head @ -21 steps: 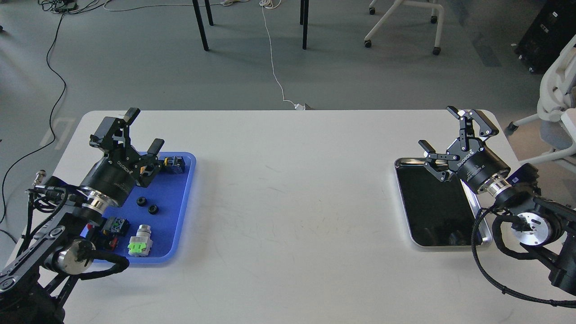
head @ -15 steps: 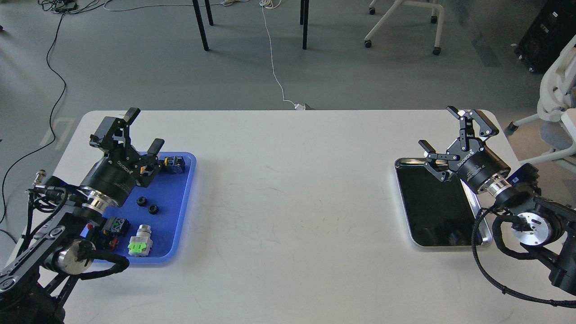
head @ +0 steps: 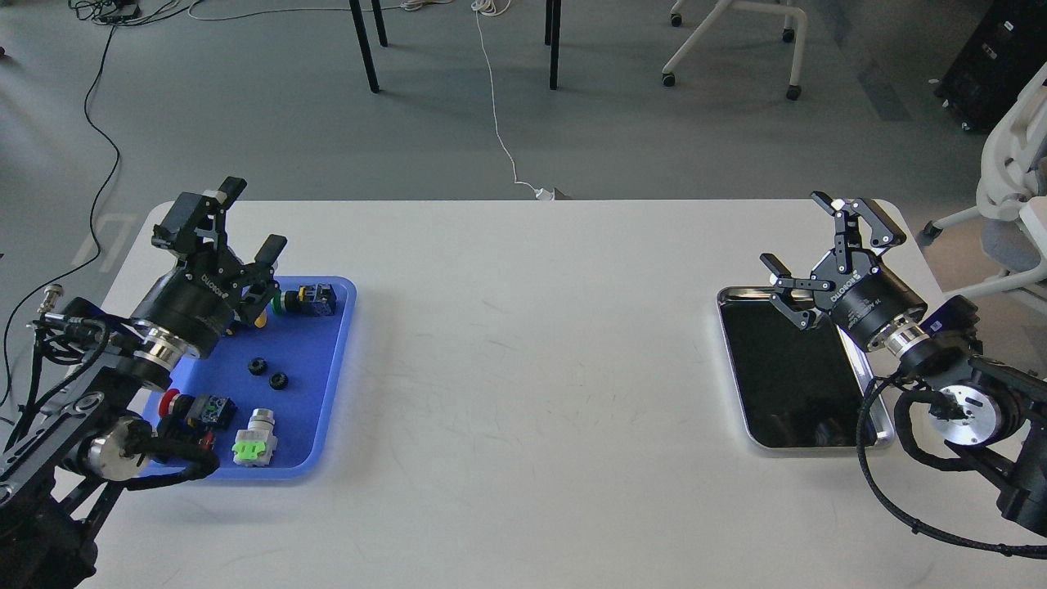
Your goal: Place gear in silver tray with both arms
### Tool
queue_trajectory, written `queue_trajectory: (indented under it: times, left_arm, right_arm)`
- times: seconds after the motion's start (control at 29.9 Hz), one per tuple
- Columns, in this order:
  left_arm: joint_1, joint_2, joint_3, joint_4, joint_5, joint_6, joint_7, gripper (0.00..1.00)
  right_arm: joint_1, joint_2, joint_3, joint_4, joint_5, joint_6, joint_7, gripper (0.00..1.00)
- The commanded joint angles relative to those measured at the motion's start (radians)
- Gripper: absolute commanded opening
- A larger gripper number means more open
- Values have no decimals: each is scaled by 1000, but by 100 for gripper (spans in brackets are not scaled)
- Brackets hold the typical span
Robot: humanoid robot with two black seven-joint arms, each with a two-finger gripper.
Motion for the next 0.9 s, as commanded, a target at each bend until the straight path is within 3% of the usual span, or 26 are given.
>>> queue_trajectory:
  times: [0.0,0.2,0.4,0.6,0.87]
  left_arm:
    - [-7,34,1,-3,38,-14,-14,98]
    - [-60,172,89,-41,406,-167,-93,98]
    - [-148,287,222,-89,882,-169,-106,97]
    - [-323,365,446,-95,1299,-117,-106,95]
    - [-484,404,685,-83,1447,-106,-106,88]
  right_arm:
    - [0,0,0,0,0,0,0,99]
    - [2,0,0,0,0,0,0,99]
    - [2,0,0,0,0,0,0,99]
    - [5,0,0,0,0,0,0,99]
    - [3,-2,-1,0,0,0,0,99]
